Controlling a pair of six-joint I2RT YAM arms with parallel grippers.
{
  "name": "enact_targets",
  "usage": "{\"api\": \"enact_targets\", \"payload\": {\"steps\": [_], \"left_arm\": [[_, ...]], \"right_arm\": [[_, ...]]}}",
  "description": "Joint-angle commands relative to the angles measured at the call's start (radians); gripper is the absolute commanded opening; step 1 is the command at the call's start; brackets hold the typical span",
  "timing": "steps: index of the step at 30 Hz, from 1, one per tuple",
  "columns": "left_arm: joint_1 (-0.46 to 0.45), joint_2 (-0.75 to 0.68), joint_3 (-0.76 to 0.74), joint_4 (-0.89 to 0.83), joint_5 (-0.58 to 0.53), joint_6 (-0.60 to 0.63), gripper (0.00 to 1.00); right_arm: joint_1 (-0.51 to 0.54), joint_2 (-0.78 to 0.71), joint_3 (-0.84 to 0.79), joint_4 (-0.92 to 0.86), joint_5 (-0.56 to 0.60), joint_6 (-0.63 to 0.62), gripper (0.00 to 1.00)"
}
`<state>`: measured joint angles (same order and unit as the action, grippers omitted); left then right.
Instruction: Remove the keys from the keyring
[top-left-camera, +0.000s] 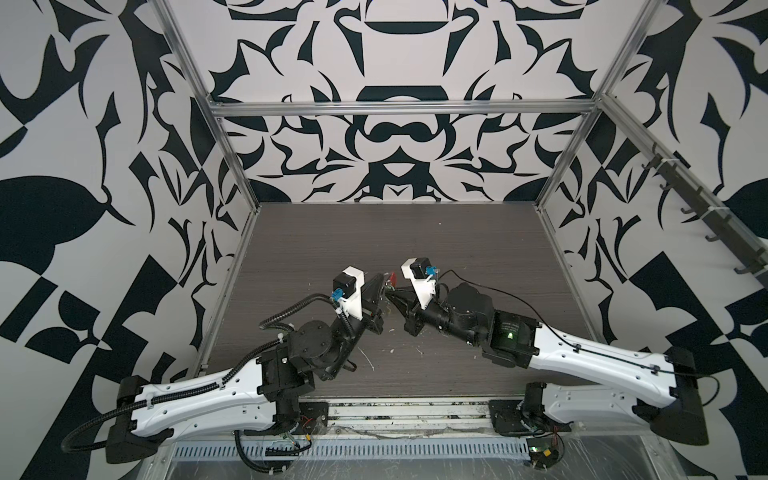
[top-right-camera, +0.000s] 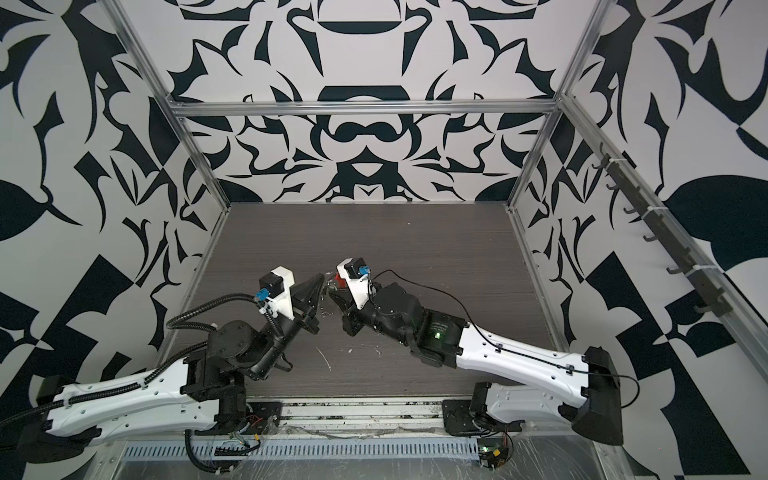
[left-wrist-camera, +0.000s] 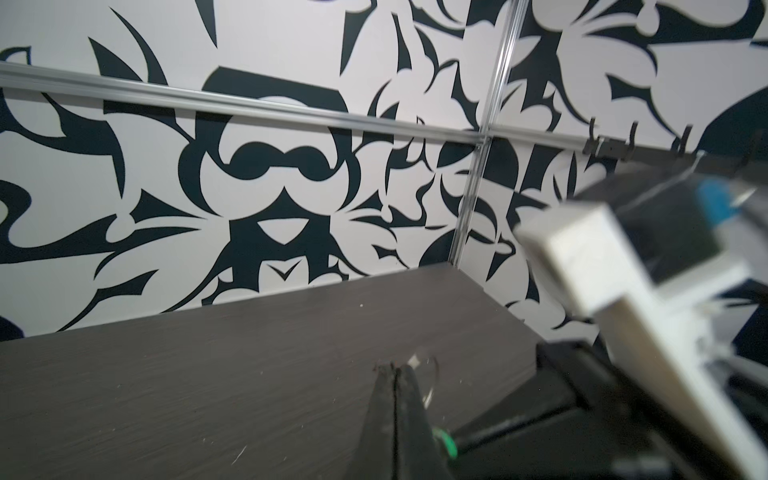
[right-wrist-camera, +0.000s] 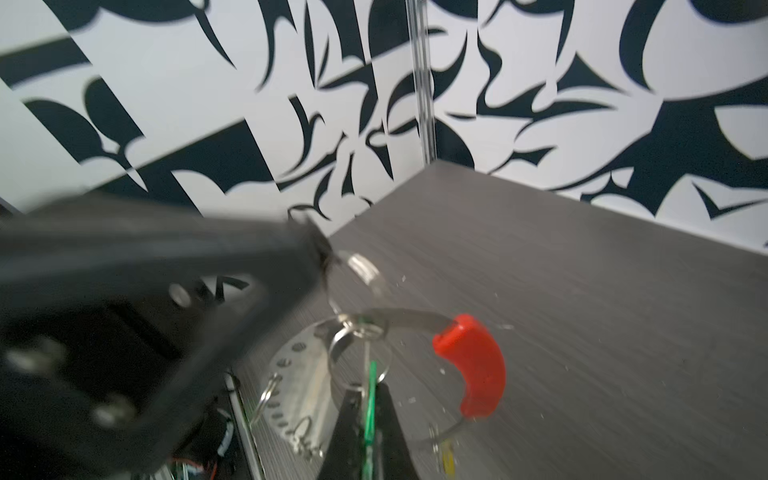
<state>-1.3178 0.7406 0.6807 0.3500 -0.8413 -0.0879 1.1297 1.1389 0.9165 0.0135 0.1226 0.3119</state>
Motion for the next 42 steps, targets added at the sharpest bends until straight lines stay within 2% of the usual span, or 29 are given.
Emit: {"api": "enact_targets", "payload": {"steps": [1, 16, 23, 27, 33, 42], "left_arm": [[0.007, -0.036, 0.068, 0.096, 0.004, -0.029, 0.0], [0.008, -0.102, 0.077, -0.141, 0.098, -0.079, 0.0], [0.009, -0.119, 0.074, -0.285, 0.167, -0.11, 0.21], [0.009, -0.134, 0.043, -0.305, 0.233, -0.115, 0.29], [0.009, -0.155, 0.008, -0.303, 0.323, -0.099, 0.37], [0.009, -0.15, -0.005, -0.282, 0.562, -0.022, 0.42]], "right_arm": [[-0.012, 0.023, -0.026, -0.142, -0.045, 0.011, 0.0], [-0.013, -0.092, -0.006, -0.175, -0.048, -0.014, 0.0], [-0.012, -0.128, 0.048, -0.233, -0.087, -0.052, 0.0], [-0.012, -0.149, 0.085, -0.283, -0.123, -0.085, 0.0], [-0.013, -0.175, 0.136, -0.346, -0.188, -0.137, 0.0], [-0.012, -0.205, 0.208, -0.423, -0.281, -0.195, 0.0]]}}
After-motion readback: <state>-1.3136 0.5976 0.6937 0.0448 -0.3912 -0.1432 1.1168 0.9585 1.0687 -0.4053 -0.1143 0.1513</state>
